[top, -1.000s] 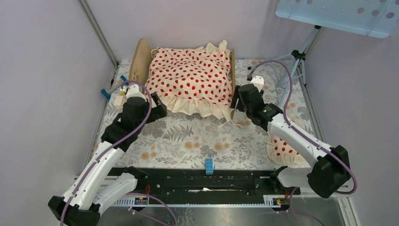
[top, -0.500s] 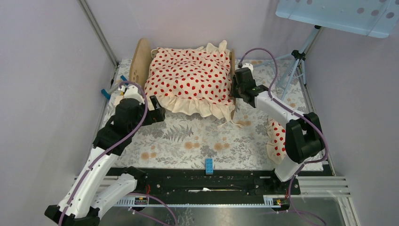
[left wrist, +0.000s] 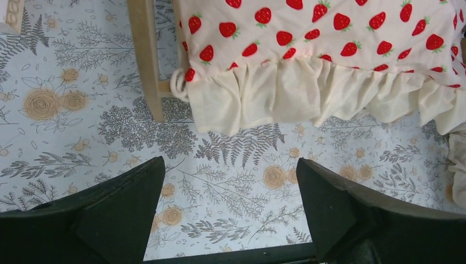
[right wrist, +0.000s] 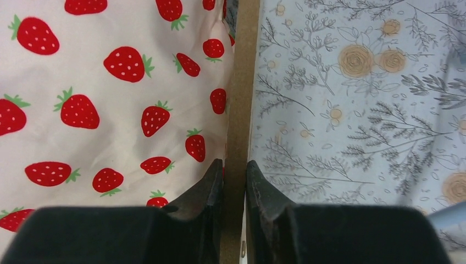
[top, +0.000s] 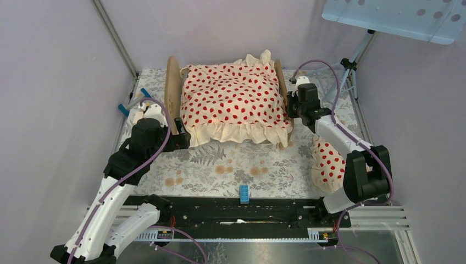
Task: Set up the pet bed
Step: Adjust the bed frame at the center of the board.
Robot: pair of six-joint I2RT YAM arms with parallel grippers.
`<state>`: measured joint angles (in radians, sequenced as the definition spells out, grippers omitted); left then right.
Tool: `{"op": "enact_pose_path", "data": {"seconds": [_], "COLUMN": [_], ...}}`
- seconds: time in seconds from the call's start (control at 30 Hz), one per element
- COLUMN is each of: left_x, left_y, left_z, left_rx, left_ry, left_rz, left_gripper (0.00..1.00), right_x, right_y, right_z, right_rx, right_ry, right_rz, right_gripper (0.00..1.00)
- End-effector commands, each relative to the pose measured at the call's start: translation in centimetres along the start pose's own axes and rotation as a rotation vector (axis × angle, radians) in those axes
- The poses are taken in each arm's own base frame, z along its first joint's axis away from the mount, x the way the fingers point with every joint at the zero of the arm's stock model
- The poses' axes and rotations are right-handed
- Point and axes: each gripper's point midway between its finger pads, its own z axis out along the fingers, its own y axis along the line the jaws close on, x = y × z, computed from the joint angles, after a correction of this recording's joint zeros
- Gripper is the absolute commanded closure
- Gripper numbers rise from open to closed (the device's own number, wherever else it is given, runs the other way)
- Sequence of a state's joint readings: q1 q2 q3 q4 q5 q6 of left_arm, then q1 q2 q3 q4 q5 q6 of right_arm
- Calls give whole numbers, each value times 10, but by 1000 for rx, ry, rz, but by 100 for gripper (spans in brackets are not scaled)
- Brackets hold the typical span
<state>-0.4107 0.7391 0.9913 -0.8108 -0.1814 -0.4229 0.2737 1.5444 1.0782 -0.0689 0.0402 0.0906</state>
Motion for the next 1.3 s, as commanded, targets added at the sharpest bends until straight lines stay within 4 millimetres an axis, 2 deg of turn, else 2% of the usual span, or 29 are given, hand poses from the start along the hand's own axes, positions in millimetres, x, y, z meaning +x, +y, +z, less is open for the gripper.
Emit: {"op": "enact_pose_path", "data": {"seconds": [0.0, 0.23, 0.3, 0.43, 0.47, 0.53, 0.63, 0.7, 0.8, 0.87, 0.93, 1.0, 1.07, 1.17, 1.27], "left_x": [-16, -9, -4, -1, -2, -4, -6, -7, -17, -27, -39, -46, -44, -28, -19], "left_y": [-7, -10, -13, -13, -12, -8, -5, -6, -8, -8, -9, -12, -19, -27, -13], "left_z": [-16, -23, -24, -29, -32, -36, -40, -41, -44, -48, -52, -52, -49, -41, -40], "left_rx": [38, 69, 87, 94, 91, 75, 57, 63, 65, 53, 44, 49, 68, 107, 42], "left_ry": [-39, 0, 20, 27, 20, 3, -1, -2, -22, -51, -79, -81, -52, 22, 5], "left_rz": [8, 15, 16, 2, -3, -10, -15, -17, -19, -25, -28, -29, -42, -66, -142], "left_gripper": [1, 1, 1, 1, 1, 1, 1, 1, 1, 1, 1, 1, 1, 1, 1], "right_x": [-15, -29, -37, -58, -62, -70, -85, -92, -102, -109, -111, -113, -105, -97, -77], "right_y": [27, 42, 46, 39, 37, 30, 25, 19, 2, -13, -19, -14, -3, 29, 78], "right_z": [-32, -46, -40, -21, -19, -18, -29, -38, -56, -76, -98, -121, -140, -165, -178], "right_rx": [-215, -358, -381, -346, -328, -285, -238, -193, -82, 7, 37, 12, -50, -231, -349], "right_ry": [-109, -276, -279, -244, -245, -260, -307, -329, -349, -386, -420, -448, -421, -399, -355], "right_rz": [-229, -406, -407, -376, -364, -342, -299, -247, -133, -26, 68, 156, 228, 330, 357], "right_gripper": [100, 100, 100, 100, 97, 86, 59, 45, 38, 36, 36, 33, 29, 26, 18]}}
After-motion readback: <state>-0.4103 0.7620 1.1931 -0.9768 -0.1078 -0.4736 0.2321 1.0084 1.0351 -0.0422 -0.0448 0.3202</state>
